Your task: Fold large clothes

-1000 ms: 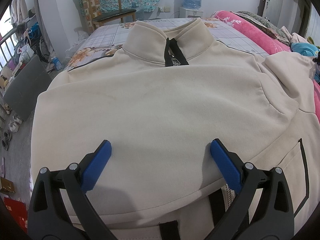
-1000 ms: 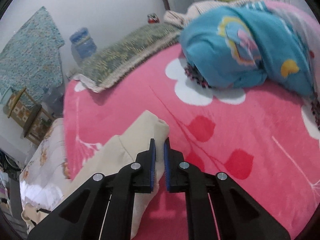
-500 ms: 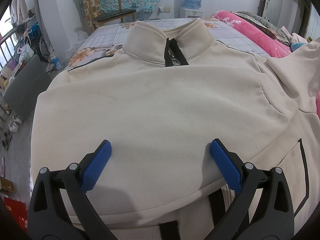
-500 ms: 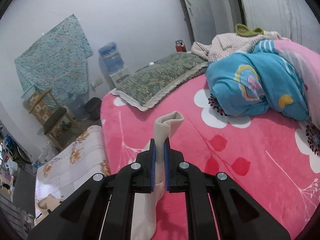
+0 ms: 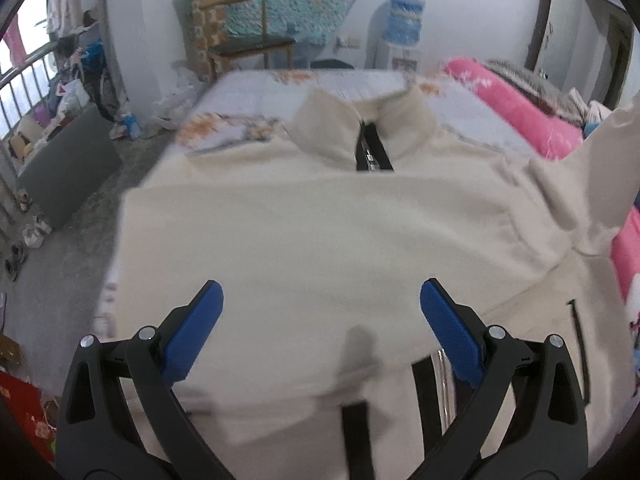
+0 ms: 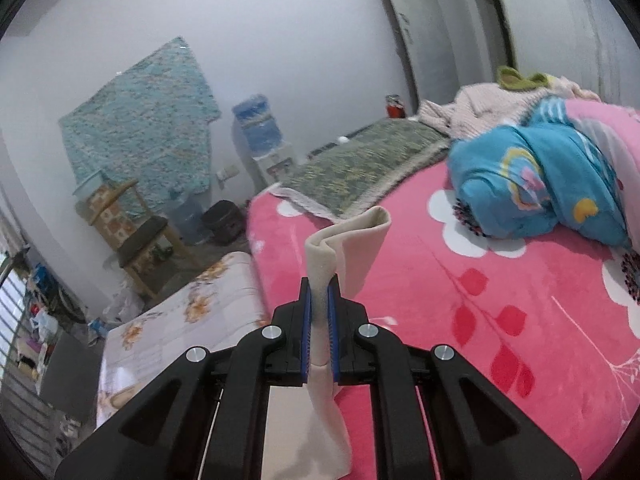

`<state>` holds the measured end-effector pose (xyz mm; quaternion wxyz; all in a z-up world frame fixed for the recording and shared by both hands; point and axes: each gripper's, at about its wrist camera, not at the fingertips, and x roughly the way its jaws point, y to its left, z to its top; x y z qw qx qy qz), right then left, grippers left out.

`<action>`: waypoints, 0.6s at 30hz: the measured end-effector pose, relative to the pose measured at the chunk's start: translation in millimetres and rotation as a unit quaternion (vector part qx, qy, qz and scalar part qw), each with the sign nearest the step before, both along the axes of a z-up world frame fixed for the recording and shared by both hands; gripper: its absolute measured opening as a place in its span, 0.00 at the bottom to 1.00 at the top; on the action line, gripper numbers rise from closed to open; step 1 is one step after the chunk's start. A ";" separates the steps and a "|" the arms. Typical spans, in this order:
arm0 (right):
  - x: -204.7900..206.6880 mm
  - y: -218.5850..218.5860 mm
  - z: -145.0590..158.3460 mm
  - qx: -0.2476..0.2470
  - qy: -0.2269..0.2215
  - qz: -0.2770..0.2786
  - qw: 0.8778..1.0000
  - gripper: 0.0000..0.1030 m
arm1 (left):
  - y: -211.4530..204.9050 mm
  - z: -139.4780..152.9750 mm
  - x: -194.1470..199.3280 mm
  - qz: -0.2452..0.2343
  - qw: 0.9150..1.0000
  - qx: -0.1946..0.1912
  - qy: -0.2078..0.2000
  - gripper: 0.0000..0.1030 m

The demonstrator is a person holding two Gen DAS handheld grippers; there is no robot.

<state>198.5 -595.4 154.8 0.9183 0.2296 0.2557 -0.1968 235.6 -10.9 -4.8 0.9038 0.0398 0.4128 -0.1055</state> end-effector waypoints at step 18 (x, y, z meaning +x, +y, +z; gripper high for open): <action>42.6 240.2 42.2 -0.057 -0.049 0.211 0.975 0.07 | 92.8 -33.8 -1.6 0.031 0.994 -0.071 0.076 0.00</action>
